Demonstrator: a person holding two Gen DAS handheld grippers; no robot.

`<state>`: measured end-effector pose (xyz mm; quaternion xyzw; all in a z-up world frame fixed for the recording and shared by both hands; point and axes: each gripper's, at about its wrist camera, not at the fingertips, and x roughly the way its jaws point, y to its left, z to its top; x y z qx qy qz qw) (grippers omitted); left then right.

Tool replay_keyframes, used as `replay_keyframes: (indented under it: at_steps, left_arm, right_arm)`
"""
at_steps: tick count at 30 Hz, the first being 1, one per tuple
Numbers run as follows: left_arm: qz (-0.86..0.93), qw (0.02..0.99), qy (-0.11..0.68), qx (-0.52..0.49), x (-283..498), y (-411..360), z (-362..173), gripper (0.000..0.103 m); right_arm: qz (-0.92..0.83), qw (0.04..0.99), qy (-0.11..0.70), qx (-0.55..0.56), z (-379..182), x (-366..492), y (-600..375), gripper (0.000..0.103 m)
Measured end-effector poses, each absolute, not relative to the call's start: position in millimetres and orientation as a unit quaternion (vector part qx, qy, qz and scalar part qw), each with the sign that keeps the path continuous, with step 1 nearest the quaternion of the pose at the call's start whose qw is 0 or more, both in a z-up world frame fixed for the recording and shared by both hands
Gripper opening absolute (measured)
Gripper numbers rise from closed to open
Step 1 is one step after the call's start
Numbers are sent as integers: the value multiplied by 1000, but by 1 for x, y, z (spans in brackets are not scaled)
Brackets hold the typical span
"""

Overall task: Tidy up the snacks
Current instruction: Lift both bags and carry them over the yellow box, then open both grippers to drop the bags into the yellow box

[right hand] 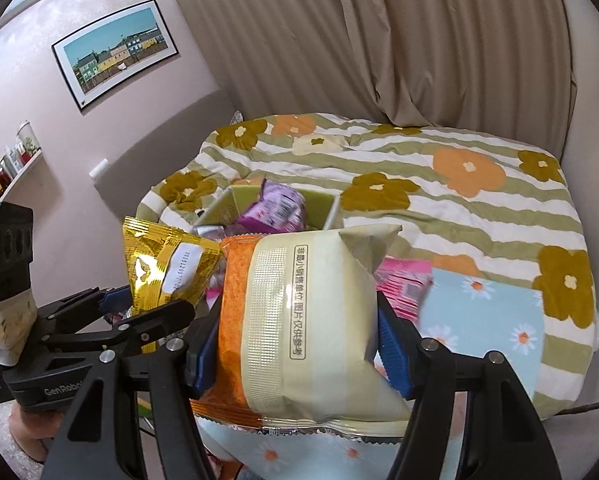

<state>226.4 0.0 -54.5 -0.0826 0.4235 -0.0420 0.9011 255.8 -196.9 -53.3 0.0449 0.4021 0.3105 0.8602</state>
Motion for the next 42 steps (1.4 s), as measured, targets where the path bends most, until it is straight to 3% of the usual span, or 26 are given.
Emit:
replay_keyframes:
  at_steps: [22,25,27,28,42]
  left_arm:
    - [-97,872,469,-99,394,162,-87,58]
    - [-105,863,484,-103,410,172,-97,68]
    - [-103,861,489,-96,416,178,-103,93]
    - [-100,862,488,-93,416,180,-104,95]
    - [-103,859,491,-99,354,195,-121,95]
  right_arm:
    - [210,861,452,95,-79,330,-81,62]
    - [204,857,463,100,-88,332,-71,62]
    - [201,854,470,102,-93,332,-67,62]
    - [197,852,474,102,-96,331,-64,62]
    - [184,854,478,86,-103,312,-41,62]
